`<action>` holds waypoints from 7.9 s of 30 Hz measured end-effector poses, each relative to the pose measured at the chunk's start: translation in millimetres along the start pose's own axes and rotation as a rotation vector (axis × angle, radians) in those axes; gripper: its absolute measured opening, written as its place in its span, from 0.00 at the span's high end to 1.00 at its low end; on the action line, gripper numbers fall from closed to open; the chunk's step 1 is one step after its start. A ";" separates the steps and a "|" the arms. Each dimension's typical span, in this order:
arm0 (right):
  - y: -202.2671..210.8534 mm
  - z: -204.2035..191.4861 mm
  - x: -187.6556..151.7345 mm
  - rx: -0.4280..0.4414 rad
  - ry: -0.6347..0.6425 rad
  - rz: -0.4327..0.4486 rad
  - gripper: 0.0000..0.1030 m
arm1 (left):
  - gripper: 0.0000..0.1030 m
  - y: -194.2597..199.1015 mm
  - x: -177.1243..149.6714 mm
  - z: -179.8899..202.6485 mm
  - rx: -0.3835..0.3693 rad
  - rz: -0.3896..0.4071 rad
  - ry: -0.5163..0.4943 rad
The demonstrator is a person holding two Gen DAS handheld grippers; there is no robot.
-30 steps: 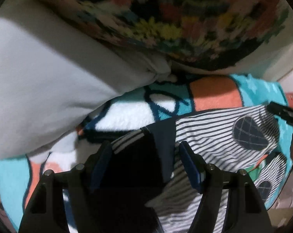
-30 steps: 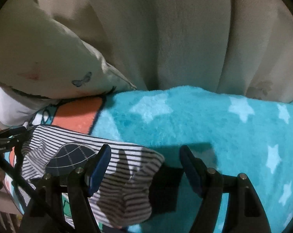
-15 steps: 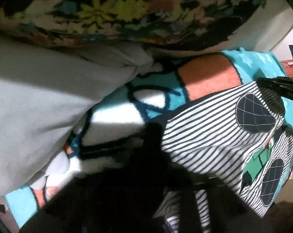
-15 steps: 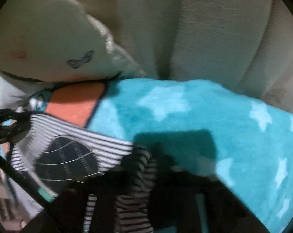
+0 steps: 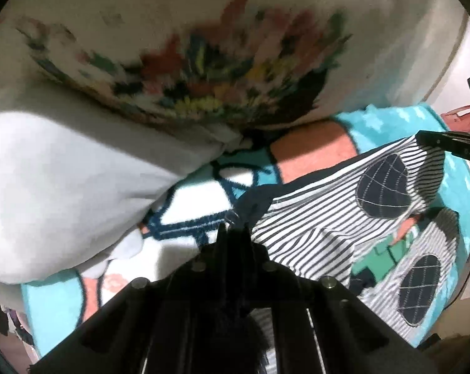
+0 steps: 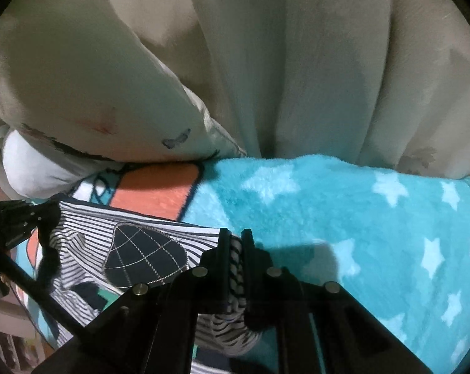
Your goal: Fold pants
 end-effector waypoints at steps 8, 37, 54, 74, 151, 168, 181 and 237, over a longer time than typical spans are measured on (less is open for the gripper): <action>49.7 -6.8 -35.1 -0.014 -0.019 0.041 0.93 | 0.94 65.7 -29.2 31.1 0.046 0.133 -0.031; 132.6 34.6 -199.0 -0.201 -0.401 0.115 0.68 | 0.69 112.5 -214.8 -12.7 0.052 0.001 0.143; 109.8 16.5 -156.0 -0.295 -0.126 0.108 0.97 | 0.61 118.5 -175.4 -15.3 0.088 0.051 0.244; 109.0 114.0 -157.0 -0.481 -0.328 0.111 0.58 | 0.51 62.8 -119.7 -6.9 0.026 0.008 0.346; 71.7 58.7 -180.7 0.013 -0.459 0.121 0.24 | 0.43 -59.5 36.1 363.8 -0.638 -0.310 -0.275; 62.1 44.0 -168.2 0.121 -0.438 0.108 0.75 | 0.88 -62.7 36.8 364.1 -0.658 -0.314 -0.310; 90.7 -7.6 -149.2 0.089 -0.303 0.133 0.75 | 0.88 -14.2 41.7 304.8 -0.675 -0.167 -0.143; 1.2 -281.0 -134.8 0.138 0.049 -0.187 0.37 | 0.52 60.1 -218.9 -94.2 -0.290 0.018 0.744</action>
Point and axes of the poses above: each gripper's, at about its wrist camera, not at the fingertips, and y roughly against the way its jaws point, z to its right, x to its top, the point moved 10 cm from there along -y, roughly the way its jaws point, and after that the axes turned 6 degrees about -y, right-handed, at the moved point
